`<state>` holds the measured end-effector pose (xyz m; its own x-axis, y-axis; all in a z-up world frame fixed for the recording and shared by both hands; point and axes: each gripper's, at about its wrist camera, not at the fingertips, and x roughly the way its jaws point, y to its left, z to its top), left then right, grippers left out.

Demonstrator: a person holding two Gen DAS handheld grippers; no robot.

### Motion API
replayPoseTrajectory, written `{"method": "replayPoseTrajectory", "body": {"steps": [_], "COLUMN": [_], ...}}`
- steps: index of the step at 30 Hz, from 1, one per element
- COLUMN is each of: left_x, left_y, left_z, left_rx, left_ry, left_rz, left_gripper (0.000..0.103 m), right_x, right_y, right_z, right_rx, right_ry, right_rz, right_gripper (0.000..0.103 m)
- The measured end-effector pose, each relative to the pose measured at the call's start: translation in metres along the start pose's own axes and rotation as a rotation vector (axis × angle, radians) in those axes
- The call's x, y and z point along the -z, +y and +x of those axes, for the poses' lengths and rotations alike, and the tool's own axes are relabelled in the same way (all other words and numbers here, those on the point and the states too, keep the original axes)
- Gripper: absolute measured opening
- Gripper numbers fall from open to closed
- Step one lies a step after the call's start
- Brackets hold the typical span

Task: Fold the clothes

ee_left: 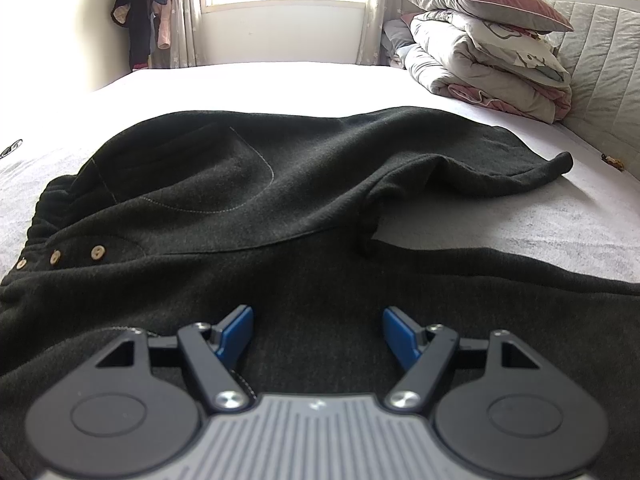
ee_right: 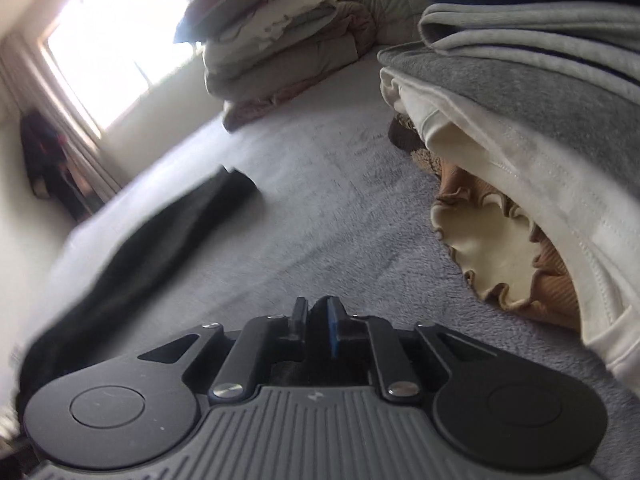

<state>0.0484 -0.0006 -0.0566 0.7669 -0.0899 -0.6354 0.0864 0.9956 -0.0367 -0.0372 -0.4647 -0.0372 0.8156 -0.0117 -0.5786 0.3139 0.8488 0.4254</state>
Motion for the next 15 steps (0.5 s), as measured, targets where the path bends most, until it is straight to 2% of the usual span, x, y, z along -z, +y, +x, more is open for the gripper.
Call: {"method": "replayPoseTrajectory", "body": {"steps": [1, 3, 4, 7, 10, 15], "left_x": [0.0, -0.001, -0.001, -0.001, 0.0, -0.002], "left_y": [0.0, 0.001, 0.001, 0.002, 0.002, 0.001], "left_z": [0.0, -0.001, -0.001, -0.003, -0.005, -0.01], "left_rx": [0.002, 0.004, 0.005, 0.01, 0.017, 0.053], "left_ry": [0.0, -0.001, -0.002, -0.009, -0.022, -0.059], "left_rz": [-0.003, -0.008, -0.009, -0.014, -0.019, -0.015], "left_gripper": [0.074, 0.074, 0.074, 0.074, 0.074, 0.074], "right_x": [0.0, -0.001, -0.001, -0.001, 0.003, 0.007], "right_y": [0.0, -0.006, -0.01, -0.013, -0.006, 0.016], "right_z": [0.0, -0.003, -0.005, -0.004, -0.002, -0.018], "right_rx": [0.014, 0.009, 0.002, -0.012, 0.017, 0.077], "right_ry": [-0.005, -0.011, -0.011, 0.007, 0.011, -0.085], "right_rz": [-0.01, 0.001, 0.013, 0.007, -0.062, -0.168], "right_gripper": [0.019, 0.037, 0.039, 0.041, 0.041, 0.041]}}
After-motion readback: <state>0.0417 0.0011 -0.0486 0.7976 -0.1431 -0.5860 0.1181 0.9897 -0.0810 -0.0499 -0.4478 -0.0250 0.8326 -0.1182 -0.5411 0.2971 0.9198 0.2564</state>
